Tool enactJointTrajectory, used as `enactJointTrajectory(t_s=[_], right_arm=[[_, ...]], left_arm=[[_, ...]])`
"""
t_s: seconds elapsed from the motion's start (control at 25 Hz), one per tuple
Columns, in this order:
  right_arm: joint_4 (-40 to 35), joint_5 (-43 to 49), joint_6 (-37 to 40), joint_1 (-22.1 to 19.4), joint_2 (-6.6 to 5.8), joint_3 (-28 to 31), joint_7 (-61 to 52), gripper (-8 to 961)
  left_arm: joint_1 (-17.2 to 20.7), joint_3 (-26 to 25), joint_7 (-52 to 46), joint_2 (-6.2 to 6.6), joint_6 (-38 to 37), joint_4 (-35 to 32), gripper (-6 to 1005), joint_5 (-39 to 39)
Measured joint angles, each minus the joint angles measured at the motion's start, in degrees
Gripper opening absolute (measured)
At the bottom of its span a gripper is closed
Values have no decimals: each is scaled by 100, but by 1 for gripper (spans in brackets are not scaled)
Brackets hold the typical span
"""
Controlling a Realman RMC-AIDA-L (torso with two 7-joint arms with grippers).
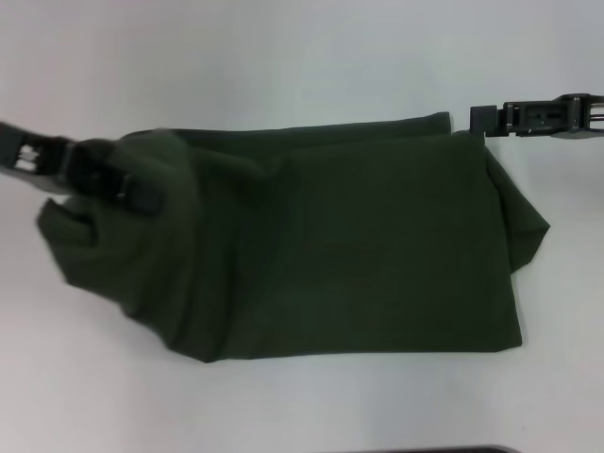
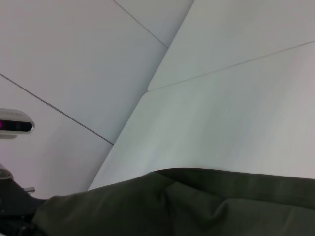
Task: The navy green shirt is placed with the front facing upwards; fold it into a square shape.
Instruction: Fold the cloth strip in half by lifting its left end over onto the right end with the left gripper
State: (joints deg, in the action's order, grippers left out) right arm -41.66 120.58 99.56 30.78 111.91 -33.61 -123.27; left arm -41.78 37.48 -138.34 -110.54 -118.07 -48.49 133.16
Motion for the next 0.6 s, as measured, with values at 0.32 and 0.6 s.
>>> enactJointTrajectory(t_s=[0.32,0.6], right_arm=[[1,38,-7,7,-42,14,-3,927],[1,43,-12,42,-45,-23,-3,927]], left_arm=[[-436,252,89,-570,306,570,87,-470],[-618,394,-190,-1220,1343,789,87,-486]])
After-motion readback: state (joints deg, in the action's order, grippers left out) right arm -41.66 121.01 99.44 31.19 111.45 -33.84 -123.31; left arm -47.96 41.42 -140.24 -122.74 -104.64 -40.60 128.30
